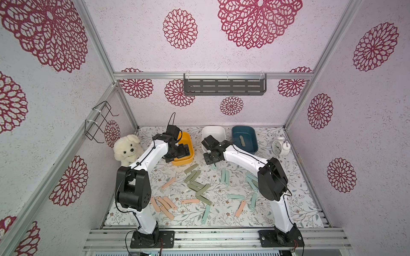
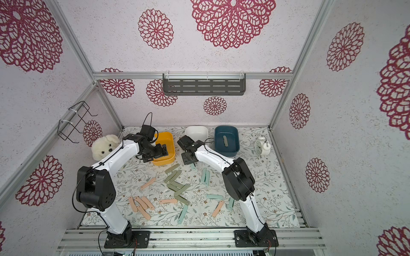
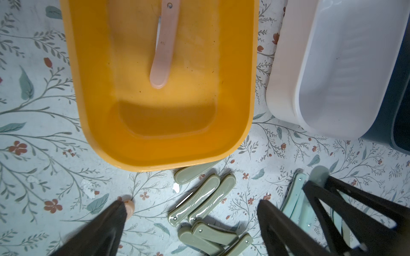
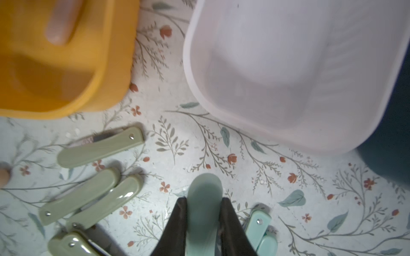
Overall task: Place the fruit knives into the storage box by color
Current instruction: Place the fruit knife in the storage box.
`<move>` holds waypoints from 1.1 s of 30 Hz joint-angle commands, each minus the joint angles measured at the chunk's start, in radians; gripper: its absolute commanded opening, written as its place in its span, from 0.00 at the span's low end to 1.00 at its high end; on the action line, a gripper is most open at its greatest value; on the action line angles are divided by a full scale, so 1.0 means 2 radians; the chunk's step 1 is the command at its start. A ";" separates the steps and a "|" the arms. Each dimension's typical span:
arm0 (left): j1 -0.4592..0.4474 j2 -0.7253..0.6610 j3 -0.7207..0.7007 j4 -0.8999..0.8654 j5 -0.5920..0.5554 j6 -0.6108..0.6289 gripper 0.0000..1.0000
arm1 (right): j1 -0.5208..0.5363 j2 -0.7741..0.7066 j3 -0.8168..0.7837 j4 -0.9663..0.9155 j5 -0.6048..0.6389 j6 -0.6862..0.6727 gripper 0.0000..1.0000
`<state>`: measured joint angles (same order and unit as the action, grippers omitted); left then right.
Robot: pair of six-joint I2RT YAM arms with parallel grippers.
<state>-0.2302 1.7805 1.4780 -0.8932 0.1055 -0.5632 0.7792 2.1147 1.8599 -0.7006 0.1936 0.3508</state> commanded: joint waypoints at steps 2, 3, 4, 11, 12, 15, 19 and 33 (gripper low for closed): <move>-0.003 -0.013 -0.005 0.019 0.019 -0.014 0.97 | -0.013 -0.002 0.065 -0.022 0.033 -0.011 0.17; -0.002 -0.013 -0.004 0.021 0.020 -0.015 0.97 | -0.018 0.006 0.079 -0.023 0.034 -0.015 0.17; -0.003 -0.012 -0.003 0.022 0.021 -0.016 0.97 | -0.024 0.018 0.097 -0.022 0.036 -0.018 0.17; -0.005 -0.007 0.006 0.022 0.021 -0.016 0.97 | -0.060 0.140 0.281 -0.052 0.038 -0.036 0.17; -0.005 -0.005 0.008 0.021 0.020 -0.016 0.97 | -0.064 0.166 0.318 -0.063 0.042 -0.039 0.18; -0.005 -0.001 0.014 0.015 0.019 -0.013 0.97 | -0.077 0.249 0.455 -0.104 0.046 -0.043 0.18; -0.005 0.003 0.018 0.010 0.014 -0.008 0.97 | -0.095 0.310 0.527 -0.102 0.046 -0.051 0.19; -0.005 0.004 0.001 0.011 0.001 -0.005 0.97 | -0.109 0.350 0.528 -0.048 0.042 -0.060 0.36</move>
<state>-0.2352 1.7809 1.4895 -0.8761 0.1215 -0.5842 0.5671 2.8422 2.8735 -0.8291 0.2619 0.2539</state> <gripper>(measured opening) 0.971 0.350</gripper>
